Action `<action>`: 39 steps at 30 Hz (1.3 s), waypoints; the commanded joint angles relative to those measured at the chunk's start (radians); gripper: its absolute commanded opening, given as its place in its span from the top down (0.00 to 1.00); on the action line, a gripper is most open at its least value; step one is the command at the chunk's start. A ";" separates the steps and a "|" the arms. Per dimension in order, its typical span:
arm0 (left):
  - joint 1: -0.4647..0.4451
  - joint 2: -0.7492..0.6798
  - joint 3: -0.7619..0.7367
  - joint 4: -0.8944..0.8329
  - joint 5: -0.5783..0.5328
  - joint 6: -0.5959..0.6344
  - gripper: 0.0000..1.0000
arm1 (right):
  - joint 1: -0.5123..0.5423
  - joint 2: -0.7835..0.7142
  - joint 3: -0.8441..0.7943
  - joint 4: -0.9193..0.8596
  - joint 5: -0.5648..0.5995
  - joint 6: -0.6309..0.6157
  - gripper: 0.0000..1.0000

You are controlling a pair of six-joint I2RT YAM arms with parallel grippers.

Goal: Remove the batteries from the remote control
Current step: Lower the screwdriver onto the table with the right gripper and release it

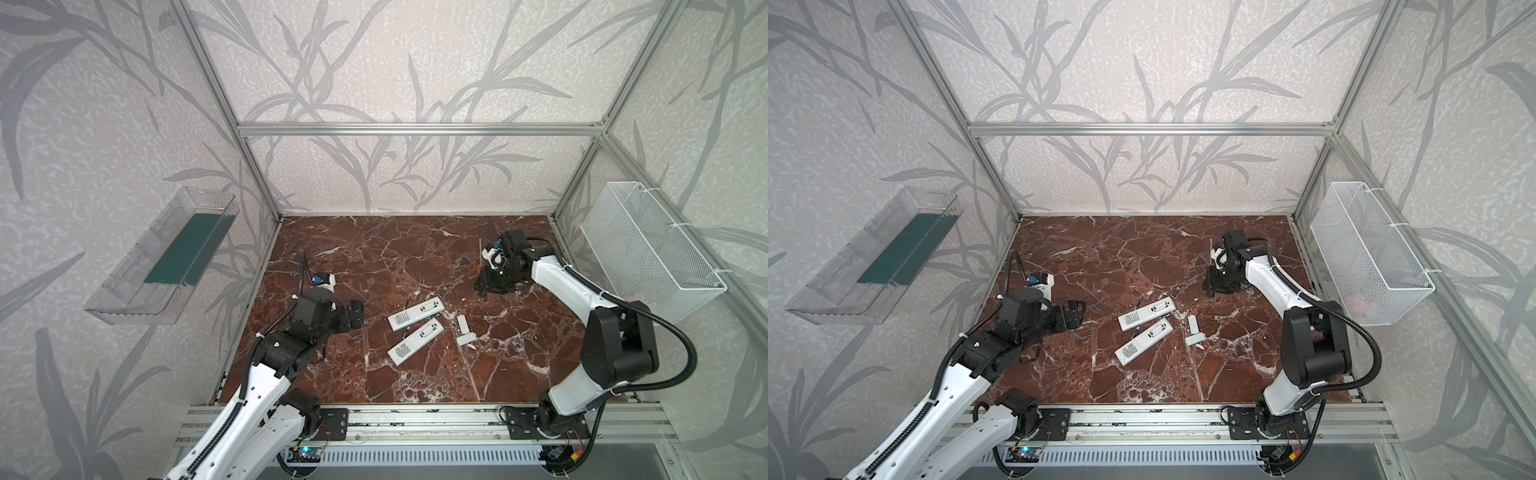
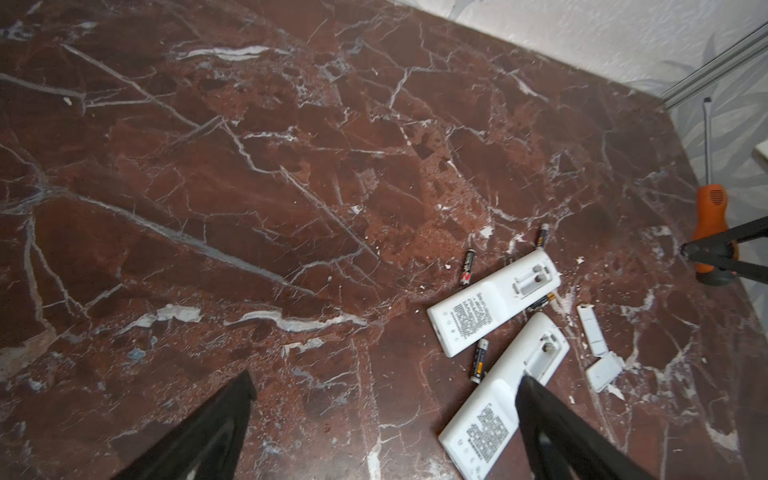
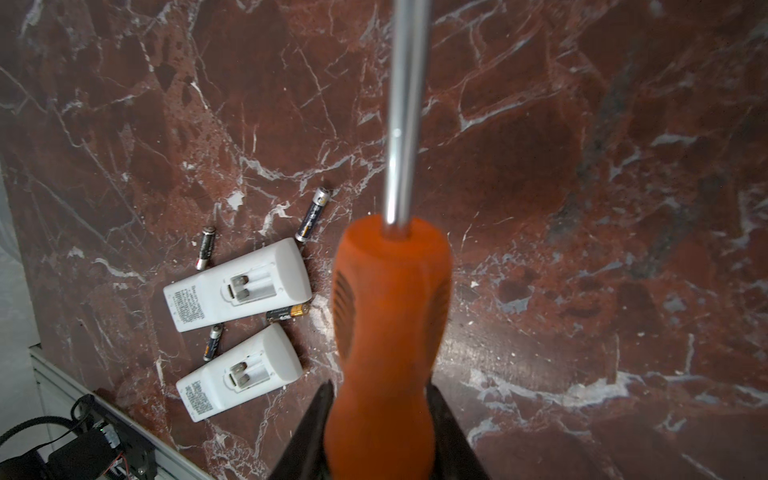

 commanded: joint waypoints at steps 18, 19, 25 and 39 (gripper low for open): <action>0.085 0.109 -0.019 0.050 0.102 0.068 0.00 | -0.002 0.223 0.006 0.012 0.031 -0.030 0.78; 0.088 0.109 -0.020 0.053 0.105 0.065 0.00 | -0.002 0.224 0.001 0.015 0.030 -0.030 0.76; 0.097 0.123 -0.016 0.053 0.134 0.057 0.00 | -0.002 0.216 -0.018 0.019 0.032 -0.035 0.65; 0.101 0.124 -0.010 0.035 0.128 0.059 0.00 | -0.002 0.120 -0.009 -0.021 0.028 -0.046 0.41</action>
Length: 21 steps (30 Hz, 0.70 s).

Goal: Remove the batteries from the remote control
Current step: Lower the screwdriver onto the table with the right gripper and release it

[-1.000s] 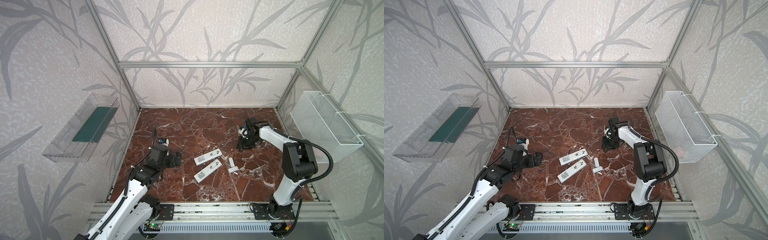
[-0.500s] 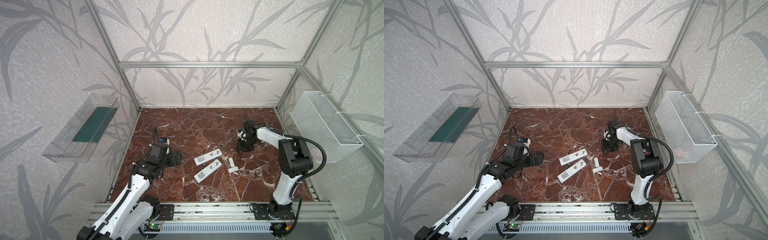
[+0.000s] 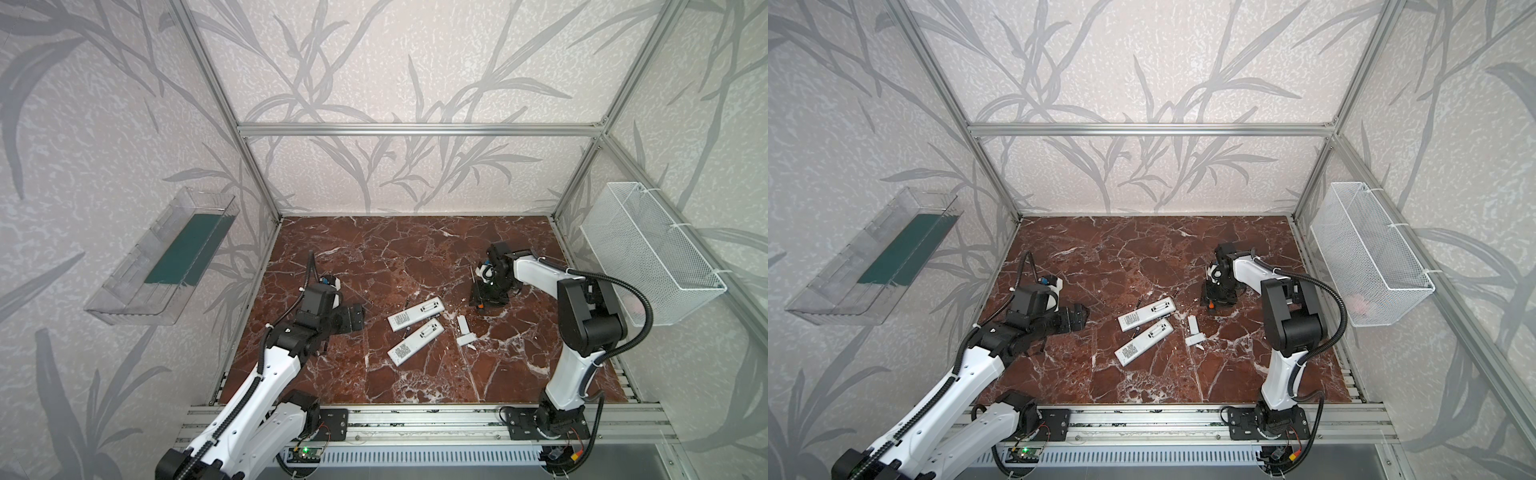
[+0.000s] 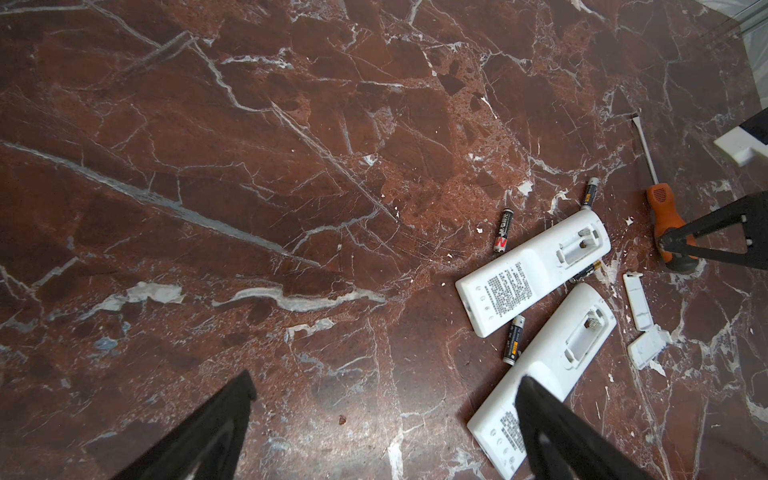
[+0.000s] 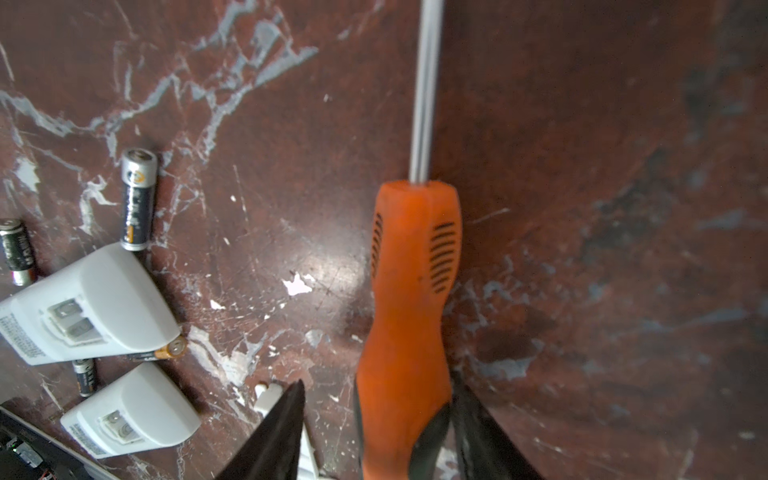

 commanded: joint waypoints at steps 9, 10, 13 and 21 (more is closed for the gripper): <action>0.007 -0.029 0.007 -0.003 -0.049 0.008 0.00 | -0.002 -0.322 0.170 -0.088 -0.014 -0.012 0.33; 0.007 -0.029 0.003 0.000 -0.060 0.005 0.00 | -0.002 -0.349 0.178 -0.068 -0.014 -0.012 0.32; 0.007 -0.035 -0.017 0.029 -0.112 -0.022 0.00 | -0.004 -0.445 0.135 0.072 -0.018 -0.023 0.17; 0.007 -0.157 -0.080 0.207 -0.124 -0.026 0.01 | -0.002 -0.729 -0.454 1.033 0.016 -0.136 0.01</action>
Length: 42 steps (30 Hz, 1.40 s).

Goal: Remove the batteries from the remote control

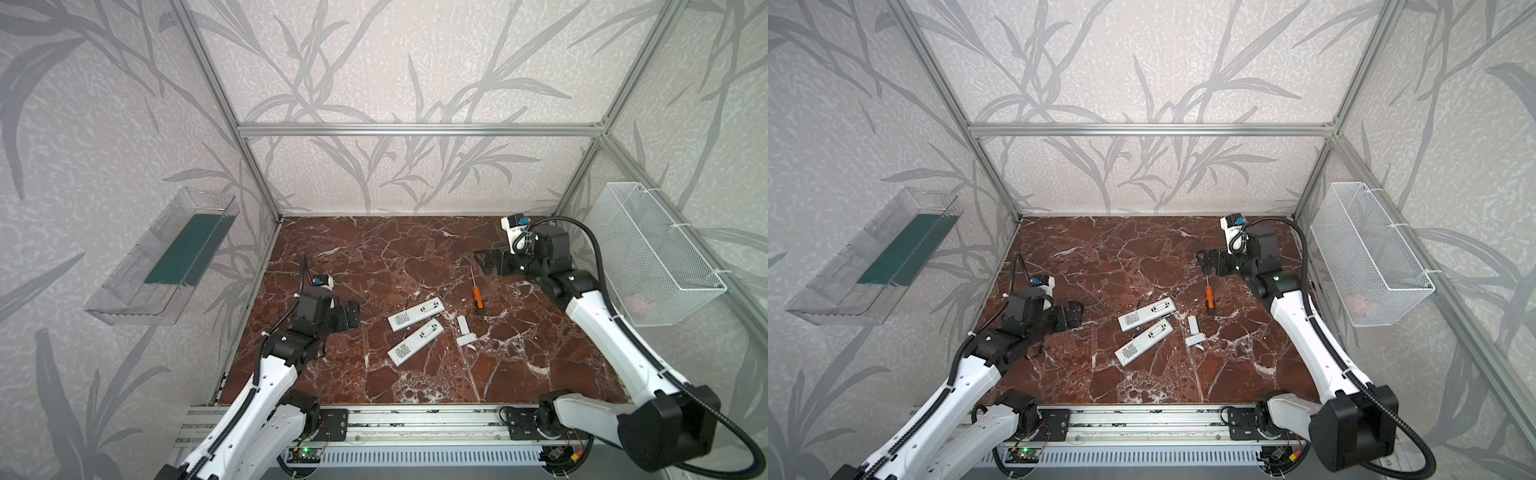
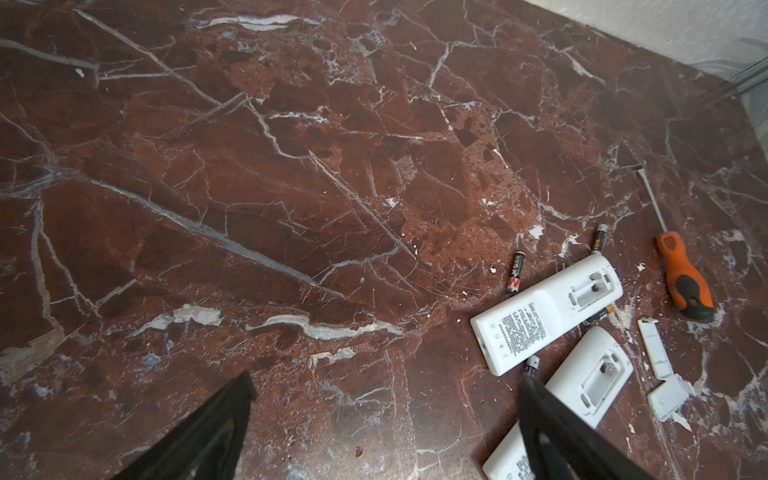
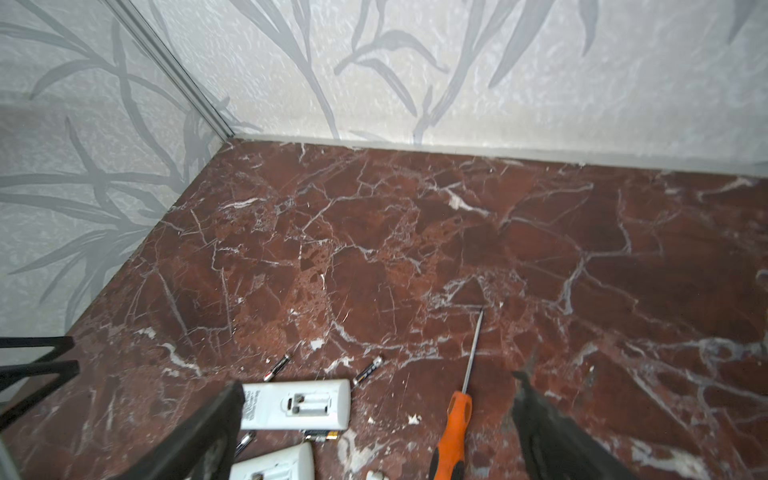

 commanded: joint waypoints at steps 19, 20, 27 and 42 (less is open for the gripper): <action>0.003 0.106 -0.025 0.502 -0.202 0.084 0.01 | -0.002 0.009 -0.443 0.659 0.341 -0.155 0.01; 0.003 0.124 -0.027 0.524 -0.214 0.089 0.01 | -0.002 0.013 -0.447 0.657 0.362 -0.147 0.01; 0.061 0.286 -0.025 0.612 -0.280 0.140 0.00 | -0.004 0.068 -0.449 0.653 0.412 -0.140 0.01; 0.194 0.427 -0.083 0.764 -0.239 0.175 0.00 | -0.041 0.119 -0.422 0.630 0.400 -0.195 0.01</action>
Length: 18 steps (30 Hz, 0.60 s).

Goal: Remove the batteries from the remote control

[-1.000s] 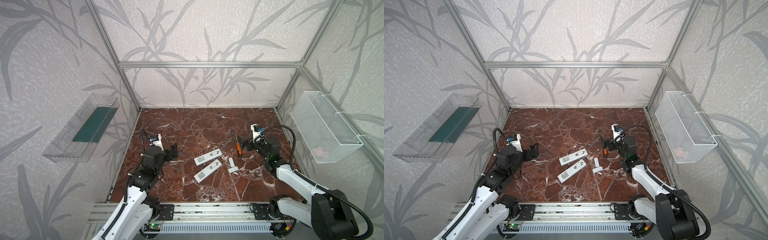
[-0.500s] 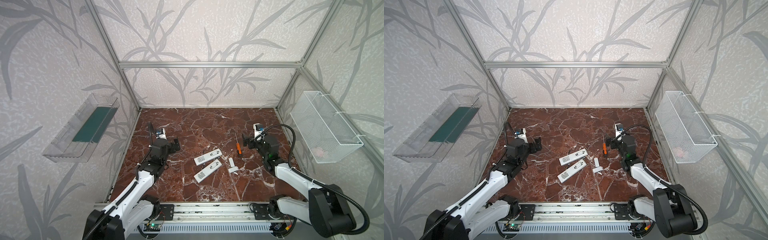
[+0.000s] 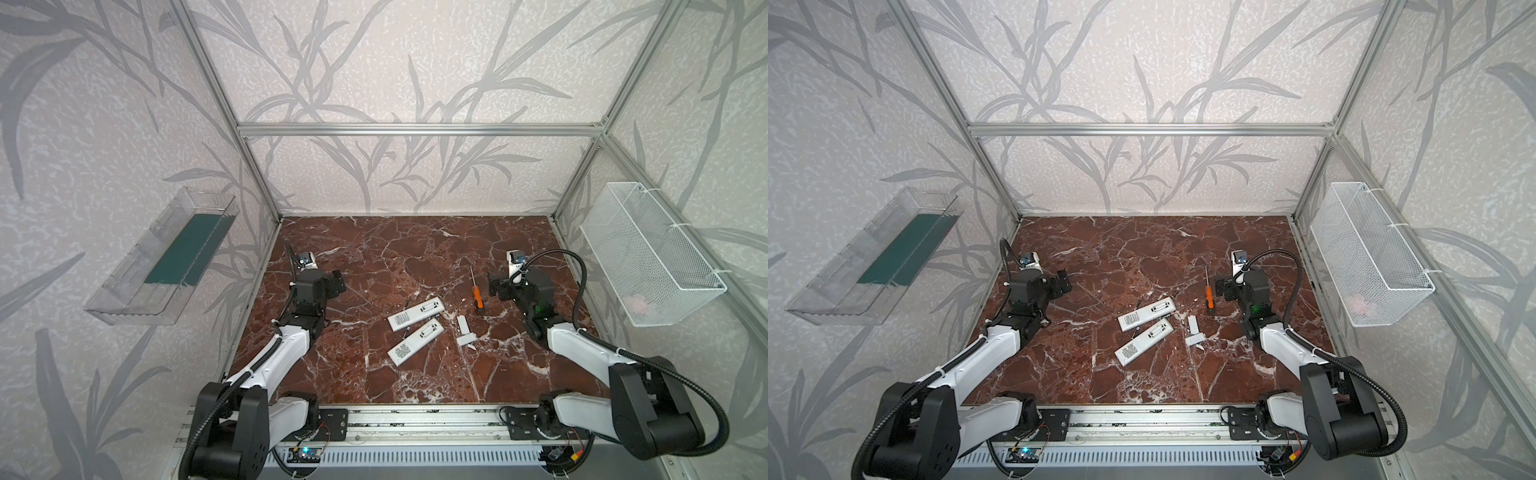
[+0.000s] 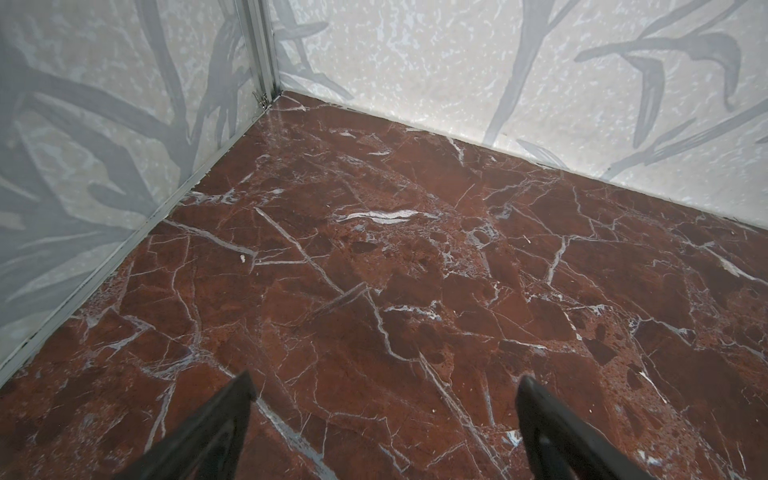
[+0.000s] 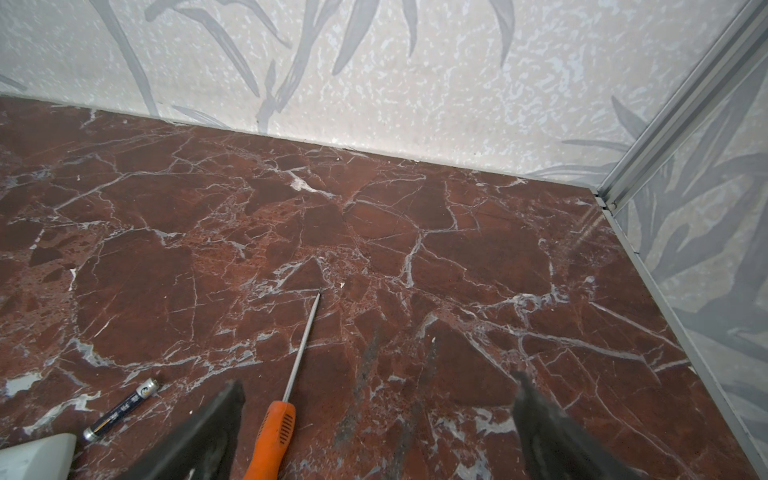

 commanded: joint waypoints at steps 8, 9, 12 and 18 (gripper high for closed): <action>0.032 0.031 -0.019 0.085 -0.067 0.036 0.01 | -0.019 0.054 -0.003 0.046 -0.016 -0.071 0.01; 0.034 0.031 -0.025 0.099 -0.072 0.077 0.00 | -0.021 0.068 -0.013 0.071 -0.016 -0.072 0.01; 0.037 0.025 -0.050 0.135 -0.135 0.139 0.00 | -0.024 0.103 -0.036 0.130 -0.020 -0.071 0.01; 0.064 0.080 -0.091 0.253 -0.159 0.159 0.00 | -0.024 0.177 -0.085 0.284 -0.030 -0.079 0.01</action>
